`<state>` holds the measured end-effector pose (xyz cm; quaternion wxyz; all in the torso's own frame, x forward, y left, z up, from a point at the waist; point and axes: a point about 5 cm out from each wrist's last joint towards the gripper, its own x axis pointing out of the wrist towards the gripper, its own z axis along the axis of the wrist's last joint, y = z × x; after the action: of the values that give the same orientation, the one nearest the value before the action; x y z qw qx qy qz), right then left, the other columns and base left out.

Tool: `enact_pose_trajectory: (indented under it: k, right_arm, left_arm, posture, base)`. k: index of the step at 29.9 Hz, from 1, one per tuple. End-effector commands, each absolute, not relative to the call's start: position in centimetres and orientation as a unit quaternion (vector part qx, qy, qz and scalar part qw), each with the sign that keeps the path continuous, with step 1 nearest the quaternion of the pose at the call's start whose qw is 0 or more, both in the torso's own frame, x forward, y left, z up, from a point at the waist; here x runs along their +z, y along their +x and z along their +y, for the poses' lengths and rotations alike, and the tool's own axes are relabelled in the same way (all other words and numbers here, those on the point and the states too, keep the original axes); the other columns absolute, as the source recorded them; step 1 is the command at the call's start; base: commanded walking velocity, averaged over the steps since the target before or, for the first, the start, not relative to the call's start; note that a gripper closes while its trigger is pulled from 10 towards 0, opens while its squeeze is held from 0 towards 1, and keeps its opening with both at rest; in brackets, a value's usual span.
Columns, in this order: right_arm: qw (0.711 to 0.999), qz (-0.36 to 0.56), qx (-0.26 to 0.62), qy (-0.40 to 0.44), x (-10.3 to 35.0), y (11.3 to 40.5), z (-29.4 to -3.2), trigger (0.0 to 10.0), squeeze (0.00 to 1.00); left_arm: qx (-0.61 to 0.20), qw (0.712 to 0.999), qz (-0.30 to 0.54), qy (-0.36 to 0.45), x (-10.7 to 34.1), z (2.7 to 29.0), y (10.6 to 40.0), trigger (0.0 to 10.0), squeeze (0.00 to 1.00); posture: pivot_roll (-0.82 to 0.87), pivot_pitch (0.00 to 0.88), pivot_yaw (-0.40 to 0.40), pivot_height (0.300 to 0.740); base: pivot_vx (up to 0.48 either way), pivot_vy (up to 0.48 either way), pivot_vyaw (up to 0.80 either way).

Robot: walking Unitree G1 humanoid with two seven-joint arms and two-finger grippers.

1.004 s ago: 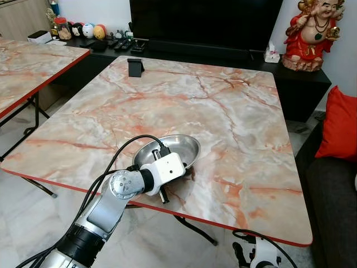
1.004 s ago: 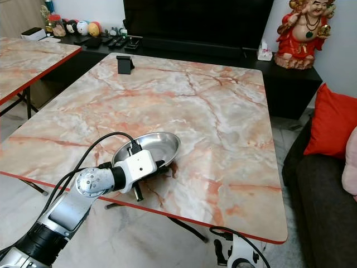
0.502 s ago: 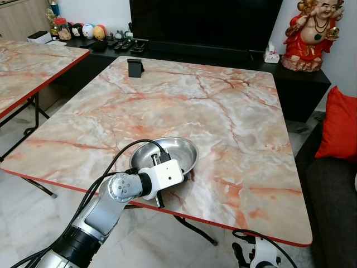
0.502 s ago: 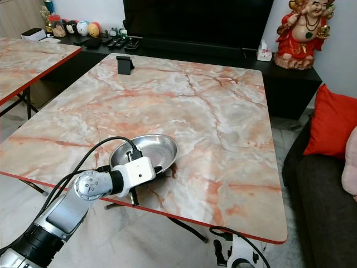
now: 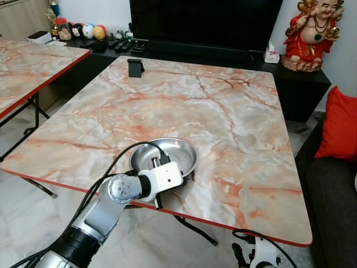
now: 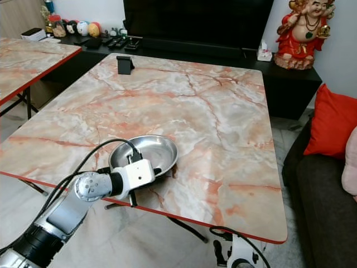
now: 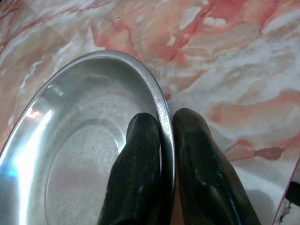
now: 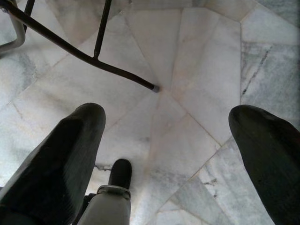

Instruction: Setting the table

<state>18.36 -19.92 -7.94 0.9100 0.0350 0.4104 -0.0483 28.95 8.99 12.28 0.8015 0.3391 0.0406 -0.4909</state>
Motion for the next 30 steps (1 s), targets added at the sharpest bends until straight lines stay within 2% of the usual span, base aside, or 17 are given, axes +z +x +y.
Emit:
enact_pose_trajectory:
  k: [1, 14, 23, 24, 26, 28, 30]
  right_arm:
    - [0.911, 0.409, -0.047, 0.032, -7.8, 18.6, -19.9, 10.0, 0.00]
    - [0.910, 0.410, -0.046, 0.032, -7.8, 18.6, -19.9, 10.0, 0.00]
    - [0.910, 0.411, -0.044, 0.032, -7.8, 18.7, -19.9, 10.0, 0.00]
    - [0.910, 0.411, -0.045, 0.033, -7.8, 18.7, -19.9, 10.0, 0.00]
    - [0.910, 0.410, -0.045, 0.033, -7.8, 18.7, -19.9, 10.0, 0.00]
    - [0.910, 0.410, -0.046, 0.033, -7.8, 18.7, -19.9, 10.0, 0.00]
    - [0.910, 0.410, -0.046, 0.034, -7.8, 18.7, -19.9, 10.0, 0.00]
  left_arm:
    - [-0.496, 0.797, 0.043, 0.341, 12.1, 8.9, 28.8, 10.0, 0.00]
    - [-0.498, 0.800, 0.043, 0.330, 12.1, 8.8, 28.8, 10.0, 0.00]
    - [-0.494, 0.819, 0.029, 0.289, 13.5, 8.9, 29.0, 10.0, 0.00]
    - [-0.481, 0.833, 0.019, 0.273, 14.0, 9.0, 29.4, 10.0, 0.00]
    - [-0.472, 0.841, 0.012, 0.263, 14.4, 9.1, 29.6, 10.0, 0.00]
    - [-0.426, 0.872, -0.019, 0.242, 15.3, 9.7, 30.5, 10.0, 0.00]
    - [-0.345, 0.914, -0.061, 0.207, 16.2, 10.7, 31.7, 10.0, 0.00]
  posture:
    - [0.05, 0.000, -0.064, 0.740]
    - [0.05, 0.000, -0.066, 0.740]
    - [0.05, 0.000, -0.067, 0.740]
    - [0.05, 0.000, -0.067, 0.740]
    - [0.05, 0.000, -0.066, 0.740]
    - [0.05, 0.000, -0.066, 0.740]
    - [0.05, 0.000, -0.066, 0.740]
  base:
    - [0.000, 0.000, 0.00]
    - [0.000, 0.000, 0.00]
    - [0.000, 0.000, 0.00]
    - [0.000, 0.000, 0.00]
    - [0.000, 0.000, 0.00]
    - [0.000, 0.000, 0.00]
    - [0.000, 0.000, 0.00]
